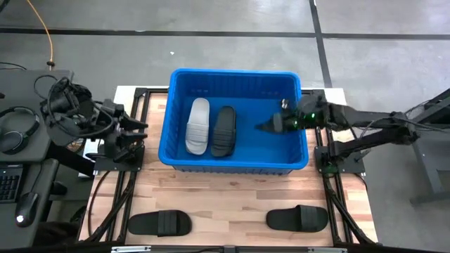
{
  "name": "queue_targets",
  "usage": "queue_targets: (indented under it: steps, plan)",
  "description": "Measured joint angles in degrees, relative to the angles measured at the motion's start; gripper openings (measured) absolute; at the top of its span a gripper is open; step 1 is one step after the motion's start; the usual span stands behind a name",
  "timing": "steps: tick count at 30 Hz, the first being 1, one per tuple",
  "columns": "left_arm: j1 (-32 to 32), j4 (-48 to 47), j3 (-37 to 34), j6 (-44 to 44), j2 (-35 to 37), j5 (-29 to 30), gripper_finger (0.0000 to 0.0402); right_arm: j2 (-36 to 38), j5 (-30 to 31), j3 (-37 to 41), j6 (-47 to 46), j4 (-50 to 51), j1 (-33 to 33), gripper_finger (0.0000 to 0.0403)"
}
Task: Pick and place slides into bin
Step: Put the black slide into the blue bin
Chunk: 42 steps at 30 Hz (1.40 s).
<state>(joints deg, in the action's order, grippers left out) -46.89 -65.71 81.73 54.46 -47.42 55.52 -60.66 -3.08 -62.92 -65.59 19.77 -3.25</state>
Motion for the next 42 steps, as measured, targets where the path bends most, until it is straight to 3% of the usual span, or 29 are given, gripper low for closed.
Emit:
queue_targets:
  steps: [12, 23, 27, 30, 32, 37, 42]
  plan:
    - [0.01, 2.93, 0.02, 1.45, -5.65, 0.36, 0.0216, 0.44, 0.46, 0.00, -1.04, -0.93, 23.79, 0.0149]
    - [0.00, 3.17, 0.00, 7.88, -8.17, 2.00, 0.0216, -0.93, -0.23, 0.00, -20.50, 1.18, 43.34, 0.0149]
    - [0.02, 3.19, 0.04, 8.06, -8.82, 2.17, 0.0216, -2.04, 3.66, 0.00, -30.78, 2.54, 49.14, 0.0149]
    - [0.04, 3.12, 0.04, 8.06, -9.49, 2.08, 0.0216, -4.13, 12.54, 0.00, -35.14, 2.91, 53.20, 0.0149]
    - [0.00, 3.11, 0.04, 6.99, -9.68, 1.54, 0.0216, -5.96, 15.07, 0.00, -38.27, 3.29, 55.33, 0.0149]
    - [0.00, 3.08, 0.04, 5.95, -9.64, 0.92, 0.0216, -11.11, 8.88, 0.00, -49.61, 9.68, 55.82, 0.0149]
    - [0.00, 2.93, 0.04, 4.89, -9.59, 1.28, 0.0216, -17.21, 10.16, 0.00, -57.71, 9.75, 54.48, 0.0149]
